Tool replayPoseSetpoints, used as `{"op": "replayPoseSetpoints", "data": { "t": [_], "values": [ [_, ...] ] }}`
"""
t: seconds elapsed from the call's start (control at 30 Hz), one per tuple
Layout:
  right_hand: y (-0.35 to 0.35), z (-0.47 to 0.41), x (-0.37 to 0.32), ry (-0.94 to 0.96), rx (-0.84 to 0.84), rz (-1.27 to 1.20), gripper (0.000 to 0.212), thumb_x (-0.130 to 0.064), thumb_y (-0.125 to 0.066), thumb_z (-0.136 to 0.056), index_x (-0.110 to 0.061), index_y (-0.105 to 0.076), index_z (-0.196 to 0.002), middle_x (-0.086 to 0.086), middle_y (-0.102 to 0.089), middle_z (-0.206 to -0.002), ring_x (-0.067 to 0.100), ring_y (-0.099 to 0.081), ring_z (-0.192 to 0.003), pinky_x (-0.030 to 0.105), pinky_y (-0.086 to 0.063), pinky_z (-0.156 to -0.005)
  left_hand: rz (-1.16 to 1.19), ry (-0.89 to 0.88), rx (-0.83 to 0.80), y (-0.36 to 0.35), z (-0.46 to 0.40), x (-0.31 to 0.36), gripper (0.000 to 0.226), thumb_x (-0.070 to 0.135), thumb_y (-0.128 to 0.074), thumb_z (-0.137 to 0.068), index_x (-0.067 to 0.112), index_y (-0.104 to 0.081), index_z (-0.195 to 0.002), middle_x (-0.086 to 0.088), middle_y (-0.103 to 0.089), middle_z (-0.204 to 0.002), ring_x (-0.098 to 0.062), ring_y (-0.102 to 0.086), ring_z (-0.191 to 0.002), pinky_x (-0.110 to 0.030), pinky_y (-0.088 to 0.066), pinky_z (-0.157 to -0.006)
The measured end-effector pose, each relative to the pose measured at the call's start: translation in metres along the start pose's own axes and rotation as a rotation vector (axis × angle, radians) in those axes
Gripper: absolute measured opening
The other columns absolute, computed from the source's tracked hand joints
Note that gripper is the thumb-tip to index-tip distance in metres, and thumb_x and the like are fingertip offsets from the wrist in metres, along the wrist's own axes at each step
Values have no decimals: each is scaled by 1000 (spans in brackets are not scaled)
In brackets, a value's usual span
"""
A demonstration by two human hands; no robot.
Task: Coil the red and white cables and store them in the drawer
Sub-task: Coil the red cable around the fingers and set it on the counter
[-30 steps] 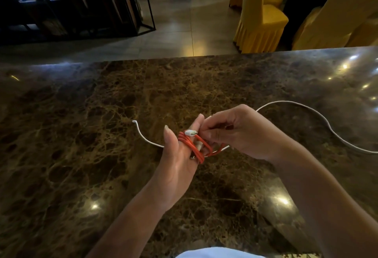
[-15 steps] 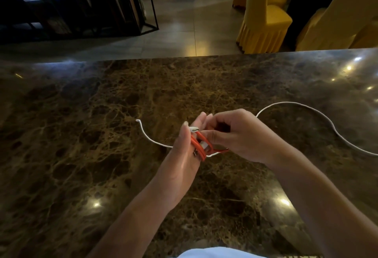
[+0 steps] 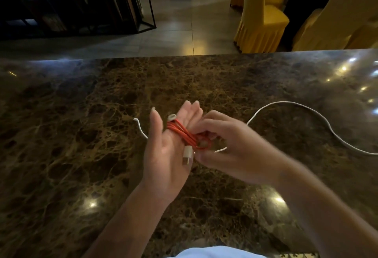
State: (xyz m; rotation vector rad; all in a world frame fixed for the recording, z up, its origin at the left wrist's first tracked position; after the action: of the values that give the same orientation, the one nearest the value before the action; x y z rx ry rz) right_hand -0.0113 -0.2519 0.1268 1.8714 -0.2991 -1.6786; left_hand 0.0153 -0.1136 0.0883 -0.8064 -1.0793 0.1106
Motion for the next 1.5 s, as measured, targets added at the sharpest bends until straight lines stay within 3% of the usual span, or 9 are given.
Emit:
{"op": "replayPoseSetpoints", "data": {
  "t": [0.07, 0.13, 0.4, 0.67, 0.93, 1.1, 1.2, 1.37, 1.5],
  "values": [
    [-11, 1, -1, 51, 223, 140, 52, -18, -71, -86, -28, -57, -135, -15, -60, -106, 7, -60, -98, 32, -54, -88, 54, 10, 6, 3, -3, 2, 106, 81, -35, -84, 12, -23, -164, -8, -41, -165, -24, -35, -155, -47, -17, -129],
    [-16, 1, -2, 136, 301, 258, 48, -21, -66, -89, -28, -55, -134, -14, -61, -102, 9, -57, -95, 37, -53, -86, 83, 45, -17, 6, -4, 0, 110, 84, -35, -84, 10, -18, -165, -13, -37, -167, -30, -31, -156, -48, -13, -130],
    [-28, -2, -15, 296, 217, 704, 29, -34, -84, -83, -36, -74, -110, 0, -61, -125, 25, -57, -113, 42, -47, -94, -28, 80, 120, 31, -4, -8, 105, 89, -19, -88, 15, -37, -160, -13, -55, -154, -29, -45, -149, -46, -26, -126],
    [-22, -7, -16, 593, 175, 720, 14, -27, -78, -92, -28, -78, -106, -3, -69, -123, 27, -57, -121, 42, -47, -92, 193, 138, -19, 22, -5, 1, 110, 89, -28, -89, 10, -19, -164, -19, -54, -152, -31, -55, -141, -41, -53, -107],
    [-36, 5, -4, 517, 158, 405, 18, -25, -70, -101, -17, -79, -115, -5, -76, -115, 19, -66, -115, 35, -47, -100, 369, 205, 47, 27, -6, 1, 113, 87, -40, -83, 7, -28, -162, -20, -43, -162, -36, -34, -154, -53, -32, -122],
    [-46, 18, -12, 476, 135, 118, 17, -14, -67, -101, -3, -76, -110, 5, -75, -108, 20, -69, -105, 37, -55, -92, 353, 198, 140, 29, -12, -2, 109, 86, -32, -89, 3, -32, -159, -22, -43, -161, -35, -36, -153, -52, -33, -117],
    [-34, 23, -10, 398, 170, -57, 18, -15, -61, -102, -1, -73, -108, 4, -73, -101, 14, -69, -93, 28, -56, -79, 272, 168, 127, 23, -11, -5, 112, 84, -43, -83, 4, -29, -160, -21, -42, -162, -33, -39, -152, -50, -33, -119],
    [-4, 12, 18, -111, 354, -811, 21, -21, -60, -101, -2, -68, -105, 9, -63, -73, 14, -55, -55, 27, -43, -46, -71, 12, -13, 3, 2, -2, 137, 91, -65, -62, 16, -16, -165, -3, -32, -170, -17, -34, -155, -43, -21, -129],
    [-5, 5, 32, -407, 316, -847, 19, -20, -68, -96, -5, -70, -109, 10, -68, -75, 15, -57, -53, 24, -40, -40, -229, -49, -82, -4, 9, 0, 134, 98, -54, -63, 20, -15, -165, 9, -31, -170, -5, -33, -154, -33, -27, -126]
  ]
}}
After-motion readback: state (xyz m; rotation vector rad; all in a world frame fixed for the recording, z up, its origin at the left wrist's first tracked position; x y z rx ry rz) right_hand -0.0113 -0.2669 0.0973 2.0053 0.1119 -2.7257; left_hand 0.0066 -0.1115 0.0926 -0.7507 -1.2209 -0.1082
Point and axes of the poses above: each hand's wrist, its own z-axis away from the middle knuckle, its own y-axis out of the back of the hand, x = y × z, the point moved 4 cm from there along -z, towards the middle knuckle
